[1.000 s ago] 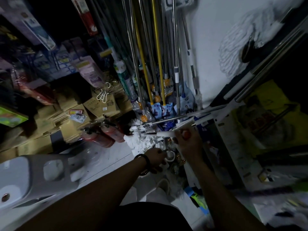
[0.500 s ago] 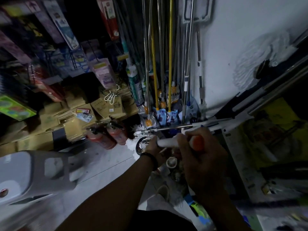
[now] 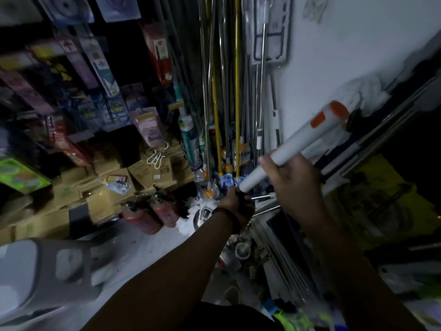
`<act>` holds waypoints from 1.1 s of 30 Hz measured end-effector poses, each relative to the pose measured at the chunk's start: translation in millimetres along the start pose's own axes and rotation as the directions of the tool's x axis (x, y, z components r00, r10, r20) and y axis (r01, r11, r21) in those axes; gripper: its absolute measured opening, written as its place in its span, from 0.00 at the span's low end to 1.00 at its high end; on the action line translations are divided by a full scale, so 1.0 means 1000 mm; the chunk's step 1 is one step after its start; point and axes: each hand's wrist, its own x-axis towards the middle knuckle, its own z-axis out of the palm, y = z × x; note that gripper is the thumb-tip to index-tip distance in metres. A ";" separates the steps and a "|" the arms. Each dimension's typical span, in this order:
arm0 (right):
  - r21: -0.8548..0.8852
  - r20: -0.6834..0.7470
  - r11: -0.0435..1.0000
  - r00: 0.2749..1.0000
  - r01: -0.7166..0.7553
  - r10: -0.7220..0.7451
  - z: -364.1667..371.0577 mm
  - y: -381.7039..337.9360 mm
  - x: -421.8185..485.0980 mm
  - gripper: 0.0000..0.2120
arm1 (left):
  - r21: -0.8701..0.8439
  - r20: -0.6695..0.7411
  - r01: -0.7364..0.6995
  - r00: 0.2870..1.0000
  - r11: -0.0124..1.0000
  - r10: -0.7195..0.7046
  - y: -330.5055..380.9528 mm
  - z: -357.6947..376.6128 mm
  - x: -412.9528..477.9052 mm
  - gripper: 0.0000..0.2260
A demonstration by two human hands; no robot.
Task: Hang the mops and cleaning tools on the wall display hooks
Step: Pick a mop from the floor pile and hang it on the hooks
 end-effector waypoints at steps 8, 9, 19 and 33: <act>0.059 -0.031 0.976 0.977 0.212 -0.210 -0.035 -0.059 0.079 0.13 | 0.934 0.230 -0.349 0.748 0.073 0.622 0.074 0.044 -0.054 0.24; 0.055 -0.041 0.972 0.973 0.227 -0.225 -0.041 -0.067 0.089 0.14 | 0.874 0.329 -0.484 0.646 0.037 0.689 0.087 0.058 -0.068 0.22; -0.024 -0.186 0.956 0.939 0.291 -0.290 -0.100 -0.148 0.170 0.18 | 0.236 0.875 -0.972 0.211 -0.003 0.437 0.133 0.229 -0.177 0.12; -0.227 -0.550 0.947 0.772 0.229 -0.319 -0.182 -0.270 0.229 0.10 | -0.155 0.948 -0.988 -0.148 0.000 0.283 0.189 0.390 -0.227 0.15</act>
